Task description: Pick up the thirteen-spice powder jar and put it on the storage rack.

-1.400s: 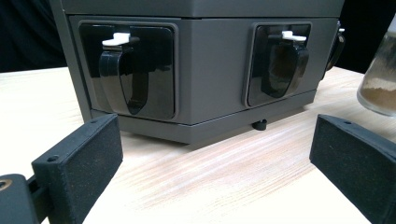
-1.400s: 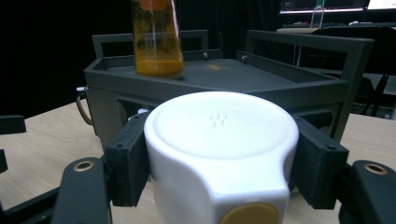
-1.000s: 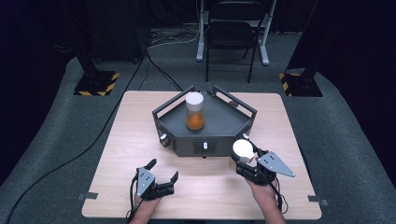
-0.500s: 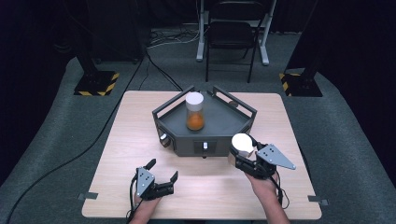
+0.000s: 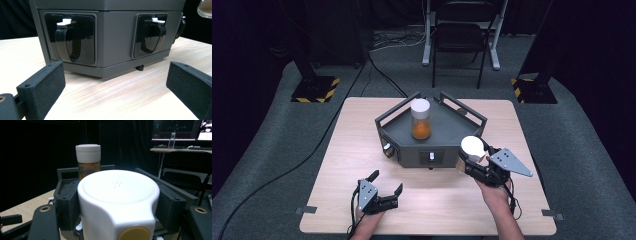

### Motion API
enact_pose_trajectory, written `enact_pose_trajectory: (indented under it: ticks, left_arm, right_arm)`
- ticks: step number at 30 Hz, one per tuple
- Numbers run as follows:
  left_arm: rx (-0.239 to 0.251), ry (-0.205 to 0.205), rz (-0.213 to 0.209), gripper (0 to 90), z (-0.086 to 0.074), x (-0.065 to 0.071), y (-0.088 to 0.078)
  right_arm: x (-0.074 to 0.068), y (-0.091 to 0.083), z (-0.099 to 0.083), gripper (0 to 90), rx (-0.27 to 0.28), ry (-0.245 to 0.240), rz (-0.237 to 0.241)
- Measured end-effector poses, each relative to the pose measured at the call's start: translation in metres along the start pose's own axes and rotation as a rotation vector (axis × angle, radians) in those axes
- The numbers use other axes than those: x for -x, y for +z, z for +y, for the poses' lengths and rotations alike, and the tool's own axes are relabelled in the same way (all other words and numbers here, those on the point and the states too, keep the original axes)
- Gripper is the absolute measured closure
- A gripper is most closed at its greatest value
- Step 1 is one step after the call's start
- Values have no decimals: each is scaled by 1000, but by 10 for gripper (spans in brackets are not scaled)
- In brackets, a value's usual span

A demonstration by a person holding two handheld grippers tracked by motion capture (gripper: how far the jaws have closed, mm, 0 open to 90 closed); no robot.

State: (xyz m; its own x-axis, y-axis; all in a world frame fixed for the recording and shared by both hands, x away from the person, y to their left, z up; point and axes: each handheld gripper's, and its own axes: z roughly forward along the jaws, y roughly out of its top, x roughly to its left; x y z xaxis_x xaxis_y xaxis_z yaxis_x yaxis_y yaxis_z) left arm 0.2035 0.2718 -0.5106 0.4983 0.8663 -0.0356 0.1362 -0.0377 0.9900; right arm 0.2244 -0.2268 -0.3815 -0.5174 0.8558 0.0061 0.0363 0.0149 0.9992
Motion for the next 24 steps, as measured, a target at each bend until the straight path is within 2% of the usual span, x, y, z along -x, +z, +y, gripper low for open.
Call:
enact_pose_trajectory:
  ticks: [24]
  left_arm:
    - [3, -11, -9, 21, -1, -2, -1]
  right_arm:
    - [-21, 29, 18, 300, 67, -14, -60]
